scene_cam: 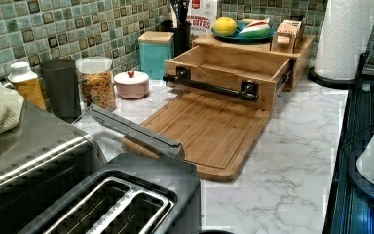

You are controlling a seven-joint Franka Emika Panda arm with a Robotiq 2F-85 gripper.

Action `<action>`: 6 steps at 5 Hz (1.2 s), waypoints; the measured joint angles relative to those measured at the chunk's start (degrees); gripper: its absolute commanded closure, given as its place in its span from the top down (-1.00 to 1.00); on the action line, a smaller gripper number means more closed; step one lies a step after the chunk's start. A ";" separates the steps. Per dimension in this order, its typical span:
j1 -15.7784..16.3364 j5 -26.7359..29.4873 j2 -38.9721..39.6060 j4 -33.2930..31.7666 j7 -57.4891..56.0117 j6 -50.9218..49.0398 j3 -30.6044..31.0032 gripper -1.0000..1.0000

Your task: Close the drawer.

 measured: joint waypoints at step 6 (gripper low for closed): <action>-0.13 0.00 -1.43 -13.99 -18.22 14.09 0.46 -1.00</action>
